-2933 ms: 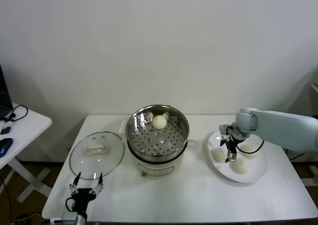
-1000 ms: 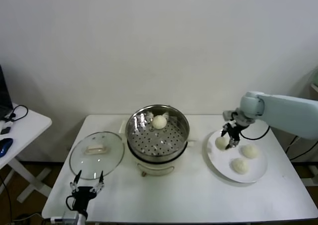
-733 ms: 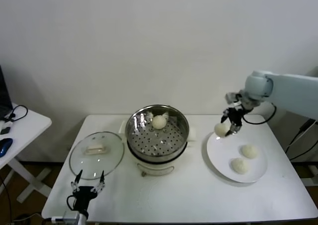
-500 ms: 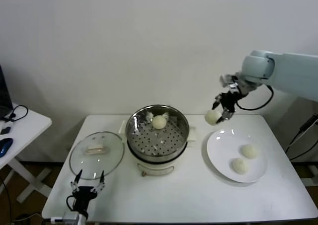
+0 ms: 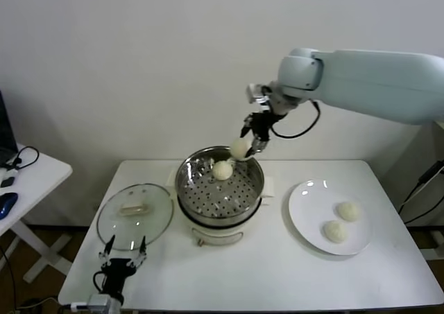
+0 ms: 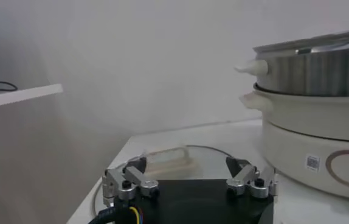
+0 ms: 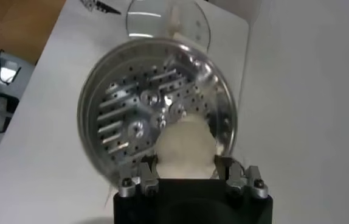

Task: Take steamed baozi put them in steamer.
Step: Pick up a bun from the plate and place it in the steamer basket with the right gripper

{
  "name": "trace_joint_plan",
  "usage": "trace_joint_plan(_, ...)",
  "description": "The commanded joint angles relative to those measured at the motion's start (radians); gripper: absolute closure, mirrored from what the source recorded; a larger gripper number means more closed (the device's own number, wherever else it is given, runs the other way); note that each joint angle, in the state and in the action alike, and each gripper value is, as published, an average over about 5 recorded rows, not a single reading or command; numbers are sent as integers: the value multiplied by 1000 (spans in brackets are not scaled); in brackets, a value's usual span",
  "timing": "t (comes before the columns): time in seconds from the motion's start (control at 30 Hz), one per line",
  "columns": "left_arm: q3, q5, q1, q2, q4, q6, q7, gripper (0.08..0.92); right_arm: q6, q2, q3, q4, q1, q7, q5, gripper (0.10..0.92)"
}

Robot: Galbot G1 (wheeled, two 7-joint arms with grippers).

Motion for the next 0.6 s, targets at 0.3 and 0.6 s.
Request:
trace_joint_plan(0.3,-9,-4,-9,1,17,-1,-2,177,-21,236,73,-196,-221,27,-48,380)
trace_joint_plan(0.6,-8,-4,-15,4,30,-3,-2,177,-17,259,54,-226,-260,24,-100,380)
